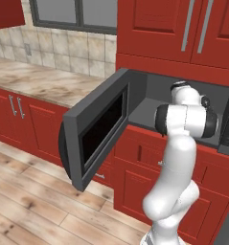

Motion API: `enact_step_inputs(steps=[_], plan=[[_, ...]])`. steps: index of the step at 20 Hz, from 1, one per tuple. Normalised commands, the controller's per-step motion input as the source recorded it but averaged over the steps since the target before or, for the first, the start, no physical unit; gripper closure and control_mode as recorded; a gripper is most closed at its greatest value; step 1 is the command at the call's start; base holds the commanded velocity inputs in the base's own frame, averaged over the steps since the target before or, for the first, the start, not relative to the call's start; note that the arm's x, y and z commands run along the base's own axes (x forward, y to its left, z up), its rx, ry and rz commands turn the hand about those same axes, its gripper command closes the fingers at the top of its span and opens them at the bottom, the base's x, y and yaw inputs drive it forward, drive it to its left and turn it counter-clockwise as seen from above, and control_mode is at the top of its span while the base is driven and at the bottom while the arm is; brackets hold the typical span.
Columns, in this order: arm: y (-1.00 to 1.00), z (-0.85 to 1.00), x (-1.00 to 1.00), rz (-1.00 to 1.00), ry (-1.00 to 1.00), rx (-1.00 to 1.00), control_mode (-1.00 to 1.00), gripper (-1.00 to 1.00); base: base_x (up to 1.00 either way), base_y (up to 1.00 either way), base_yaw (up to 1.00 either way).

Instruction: Place the microwavable item in the microwave. Then, close the microwave door and press the start button.

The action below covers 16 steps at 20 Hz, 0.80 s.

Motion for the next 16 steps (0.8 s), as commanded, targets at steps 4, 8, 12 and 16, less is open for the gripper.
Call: enact_step_inputs(steps=[4, 8, 12, 16], plan=[[0.0, -0.16, 0.23, 0.0, 0.03, 0.0, -1.0, -1.0, 0.0, 0.0, 0.0], [0.14, -0.2, 0.0, 0.0, 0.0, 0.0, -1.0, -1.0, 0.0, 0.0, 0.0], [0.14, 0.0, 0.0, 0.0, 0.0, 0.0, -1.0, -1.0, 0.0, 0.0, 0.0], [0.12, 0.0, 0.0, 0.0, 0.0, 0.0, -1.0, -1.0, 0.0, 0.0, 0.0]])
